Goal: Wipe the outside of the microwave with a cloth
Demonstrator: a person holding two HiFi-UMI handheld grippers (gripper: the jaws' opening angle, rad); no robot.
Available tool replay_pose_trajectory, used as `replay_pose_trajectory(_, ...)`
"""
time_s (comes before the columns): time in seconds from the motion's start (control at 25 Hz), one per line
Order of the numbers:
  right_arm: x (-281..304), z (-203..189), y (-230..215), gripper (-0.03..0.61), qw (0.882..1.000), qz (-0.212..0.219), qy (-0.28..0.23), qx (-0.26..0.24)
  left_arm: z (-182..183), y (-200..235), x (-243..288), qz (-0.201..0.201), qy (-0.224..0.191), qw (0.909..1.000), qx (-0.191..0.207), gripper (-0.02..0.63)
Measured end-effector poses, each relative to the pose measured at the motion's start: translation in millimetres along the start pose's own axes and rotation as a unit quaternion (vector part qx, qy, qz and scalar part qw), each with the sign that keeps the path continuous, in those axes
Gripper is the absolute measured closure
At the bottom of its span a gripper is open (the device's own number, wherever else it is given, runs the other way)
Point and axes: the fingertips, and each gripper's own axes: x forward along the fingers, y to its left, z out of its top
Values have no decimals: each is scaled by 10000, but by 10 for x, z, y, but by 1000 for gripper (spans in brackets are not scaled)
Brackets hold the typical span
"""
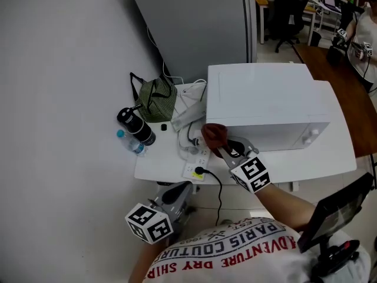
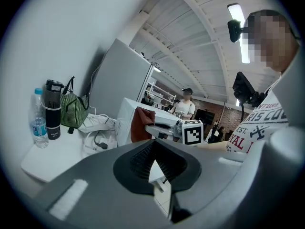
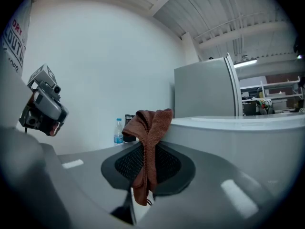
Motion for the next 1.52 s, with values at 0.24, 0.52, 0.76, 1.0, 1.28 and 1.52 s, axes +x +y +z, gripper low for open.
replay_pose_trajectory(0.24, -344, -78, -386, 532, 9986, -511, 8, 101, -35, -199, 263, -318, 137, 9994, 72, 607)
replay_pose_trajectory(0.52, -1053, -278, -1003, 532, 9897, -1400, 116, 283, -46, -611, 806, -1048, 432, 9932, 248, 607)
replay_pose_trajectory(0.76, -1738, -390, -1539, 532, 9744, -2189, 137, 496, -111, -1020, 1209, -1643, 677, 9834, 378, 607)
replay_pose_trajectory(1.0, -2228, -568, -1933, 532, 9540, -2923, 187, 636, -139, -1198, 1500, -2062, 812, 9738, 504, 607)
replay_pose_trajectory(1.28, -2519, -654, -2046, 532, 9459, -3165, 312, 648, -123, -1400, 1637, -2263, 885, 9684, 554, 607)
replay_pose_trajectory(1.52, -2315, -598, -1691, 532, 9613, -2705, 121, 502, -153, -1307, 1603, -2182, 839, 9710, 494, 607)
